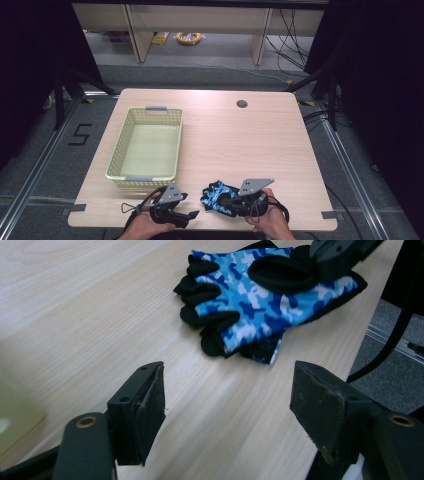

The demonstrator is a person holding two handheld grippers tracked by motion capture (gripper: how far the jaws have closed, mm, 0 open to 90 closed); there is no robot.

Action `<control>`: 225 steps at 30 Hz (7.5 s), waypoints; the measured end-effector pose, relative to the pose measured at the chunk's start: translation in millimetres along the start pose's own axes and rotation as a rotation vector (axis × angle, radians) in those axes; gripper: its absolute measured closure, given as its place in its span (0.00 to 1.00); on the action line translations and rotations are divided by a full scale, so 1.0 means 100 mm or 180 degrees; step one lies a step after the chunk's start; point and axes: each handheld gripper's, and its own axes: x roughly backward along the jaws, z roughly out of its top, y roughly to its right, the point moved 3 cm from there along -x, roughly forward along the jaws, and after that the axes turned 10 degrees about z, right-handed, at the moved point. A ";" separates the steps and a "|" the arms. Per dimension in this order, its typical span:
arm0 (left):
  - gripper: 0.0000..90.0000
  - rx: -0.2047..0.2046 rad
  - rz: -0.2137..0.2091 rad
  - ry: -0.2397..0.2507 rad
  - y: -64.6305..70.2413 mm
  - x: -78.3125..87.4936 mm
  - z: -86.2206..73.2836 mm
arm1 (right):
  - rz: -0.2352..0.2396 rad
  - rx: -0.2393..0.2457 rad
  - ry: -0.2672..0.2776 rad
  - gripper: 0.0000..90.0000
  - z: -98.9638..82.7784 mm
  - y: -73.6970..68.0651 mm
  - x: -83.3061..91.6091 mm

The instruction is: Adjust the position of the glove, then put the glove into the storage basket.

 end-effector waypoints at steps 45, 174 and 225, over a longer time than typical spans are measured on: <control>0.88 -0.0701 0.0029 -0.0077 0.15 -0.29 0.11 | -0.0777 -0.0310 -0.0543 1.00 -0.32 0.08 0.11; 0.89 -0.0910 0.0373 -0.0167 0.31 -0.28 0.09 | -0.0601 -0.1025 -0.0230 0.89 0.07 0.49 -0.14; 0.91 -0.0833 0.0311 0.0073 0.17 0.20 0.38 | -0.0545 -0.0543 0.0083 0.92 0.49 0.25 -0.02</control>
